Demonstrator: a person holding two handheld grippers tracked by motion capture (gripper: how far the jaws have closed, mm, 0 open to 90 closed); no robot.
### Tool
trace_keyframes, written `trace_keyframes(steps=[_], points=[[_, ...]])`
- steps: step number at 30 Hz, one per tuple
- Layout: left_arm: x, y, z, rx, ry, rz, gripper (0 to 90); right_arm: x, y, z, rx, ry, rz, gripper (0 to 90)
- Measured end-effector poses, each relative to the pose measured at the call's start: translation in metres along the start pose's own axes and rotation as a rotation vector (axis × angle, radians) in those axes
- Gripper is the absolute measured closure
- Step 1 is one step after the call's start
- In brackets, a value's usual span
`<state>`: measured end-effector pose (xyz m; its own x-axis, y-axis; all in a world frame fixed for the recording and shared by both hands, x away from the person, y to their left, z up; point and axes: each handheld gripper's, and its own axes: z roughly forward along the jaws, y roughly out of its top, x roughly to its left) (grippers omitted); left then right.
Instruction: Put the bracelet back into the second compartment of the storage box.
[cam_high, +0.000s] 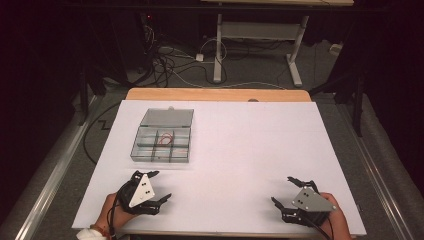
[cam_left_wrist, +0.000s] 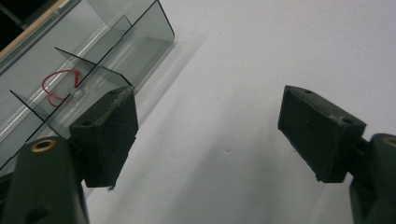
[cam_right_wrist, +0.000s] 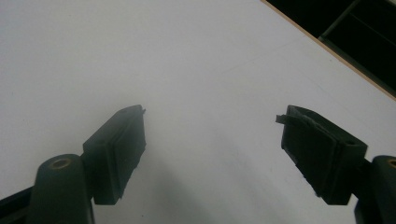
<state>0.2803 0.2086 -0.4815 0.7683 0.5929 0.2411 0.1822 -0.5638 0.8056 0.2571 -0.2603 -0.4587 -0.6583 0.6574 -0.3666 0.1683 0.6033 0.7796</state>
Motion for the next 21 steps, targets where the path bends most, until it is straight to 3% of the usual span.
trace_keyframes(steps=[1,2,3,4,6,7,12,13,14,15,21], points=[[-0.0032,-0.001,0.004,-0.058,0.01,-0.051,19.1,0.0003,0.0002,0.0002,0.0,0.001,-0.001,22.7],[-0.0028,-0.0014,0.0047,-0.055,0.009,-0.054,19.1,0.0005,0.0002,0.0007,0.002,0.002,-0.003,22.7],[0.0004,-0.001,0.0022,0.0,-0.002,-0.01,19.1,0.0006,0.0,0.0012,0.004,0.003,-0.002,22.7],[-0.003,-0.0016,0.0056,-0.05,0.004,-0.059,19.1,0.0005,-0.0003,0.0017,0.005,0.006,-0.002,22.7],[-0.003,-0.0011,0.0058,-0.048,0.001,-0.064,19.1,0.0007,-0.0008,0.0021,0.008,0.006,-0.004,22.7],[-0.0005,-0.0006,0.0041,-0.008,-0.004,-0.024,19.1,0.0007,-0.001,0.002,0.008,0.007,-0.003,22.7],[-0.0006,-0.0005,0.0051,0.0,-0.002,-0.021,19.1,-0.0003,-0.0011,0.0004,0.001,0.003,0.002,22.7],[-0.0056,-0.0017,0.0103,-0.075,0.015,-0.089,19.1,-0.0005,-0.0012,0.0003,0.001,0.003,0.002,22.7],[-0.0048,-0.0018,0.0095,-0.064,0.012,-0.081,19.1,-0.0005,-0.0012,0.0003,0.001,0.003,0.002,22.7],[-0.0011,-0.0012,0.0059,-0.009,-0.004,-0.033,19.1,-0.0004,-0.0011,0.0003,0.001,0.003,0.001,22.7],[-0.0028,-0.0018,0.0093,-0.01,-0.014,-0.04,19.1,-0.0005,-0.0013,0.0009,0.003,0.004,0.001,22.7]])
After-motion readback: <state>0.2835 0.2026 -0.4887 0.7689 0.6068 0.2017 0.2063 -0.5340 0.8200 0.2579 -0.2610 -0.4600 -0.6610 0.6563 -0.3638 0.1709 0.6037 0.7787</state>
